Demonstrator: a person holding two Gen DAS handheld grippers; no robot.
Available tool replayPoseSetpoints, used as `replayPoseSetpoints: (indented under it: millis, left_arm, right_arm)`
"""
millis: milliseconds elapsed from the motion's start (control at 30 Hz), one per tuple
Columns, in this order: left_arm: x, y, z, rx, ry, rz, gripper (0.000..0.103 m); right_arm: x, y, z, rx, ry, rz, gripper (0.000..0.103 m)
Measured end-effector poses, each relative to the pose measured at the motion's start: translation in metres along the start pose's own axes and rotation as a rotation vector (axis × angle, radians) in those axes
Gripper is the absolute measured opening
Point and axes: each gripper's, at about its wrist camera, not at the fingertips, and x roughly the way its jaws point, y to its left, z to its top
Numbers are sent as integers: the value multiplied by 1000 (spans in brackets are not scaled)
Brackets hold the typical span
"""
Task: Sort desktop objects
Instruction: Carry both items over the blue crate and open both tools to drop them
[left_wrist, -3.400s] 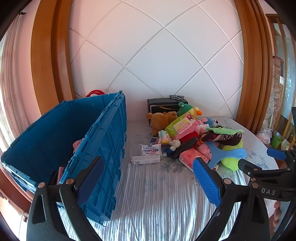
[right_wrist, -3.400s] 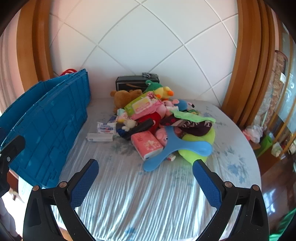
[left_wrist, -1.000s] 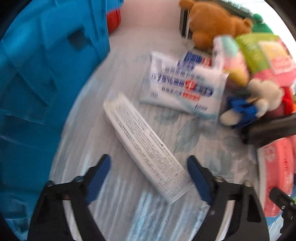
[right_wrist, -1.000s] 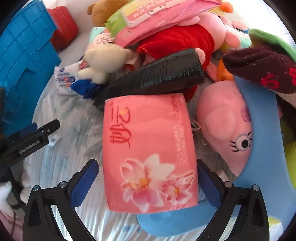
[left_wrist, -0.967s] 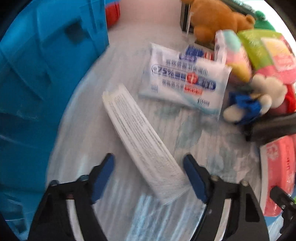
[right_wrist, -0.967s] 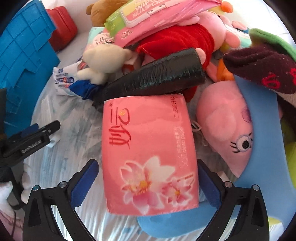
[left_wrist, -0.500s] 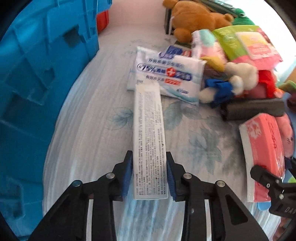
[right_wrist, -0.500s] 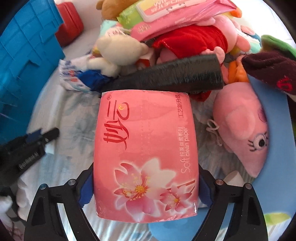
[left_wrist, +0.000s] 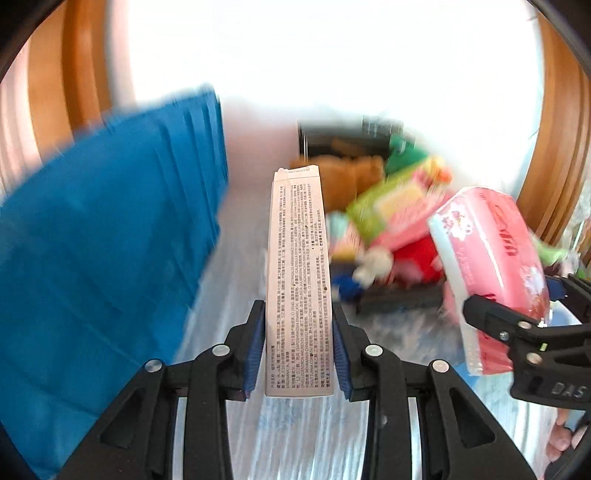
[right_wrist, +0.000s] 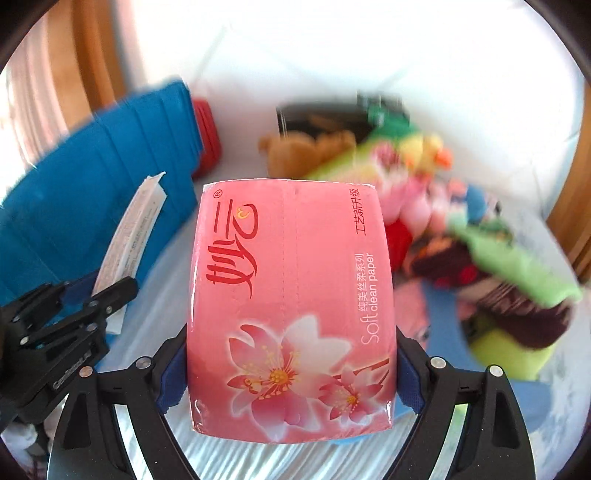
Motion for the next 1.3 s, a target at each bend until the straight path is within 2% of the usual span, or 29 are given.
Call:
replayPoseSetpoints:
  millis: [133, 233, 400, 533, 667, 767, 867, 967, 1100, 1200, 1300]
  left_arm:
    - [-56, 5, 22, -32, -112, 62, 33]
    - [-96, 20, 34, -57, -195, 115, 33]
    - [-158, 81, 49, -108, -289, 242, 33]
    - [-186, 149, 43, -170, -300, 356, 33]
    - [-192, 222, 32, -235, -254, 418, 33]
    - [-182, 267, 26, -265, -200, 435, 33]
    - [-175, 303, 20, -282, -158, 435, 33]
    - [-176, 327, 19, -295, -129, 425, 33]
    - [-169, 341, 15, -320, -114, 430, 33]
    - [-164, 342, 10, -335, -109, 447, 33]
    - [-163, 347, 6, -347, -101, 425, 36]
  right_arm:
    - [-51, 21, 22, -63, -134, 3, 90]
    - [-82, 46, 44, -125, -225, 43, 90]
    - [-124, 102, 67, -183, -330, 124, 90]
    - [-134, 165, 85, -230, -379, 193, 90]
    - [-126, 240, 100, -276, -366, 274, 90]
    - [-105, 300, 109, -297, -305, 304, 90]
    - [-85, 346, 114, -319, -235, 286, 90]
    - [-79, 382, 106, -349, -196, 229, 90]
    - [-81, 408, 94, -386, -159, 176, 90]
    - [-73, 412, 84, -411, -159, 140, 90]
    - [-72, 420, 82, -427, -169, 106, 90]
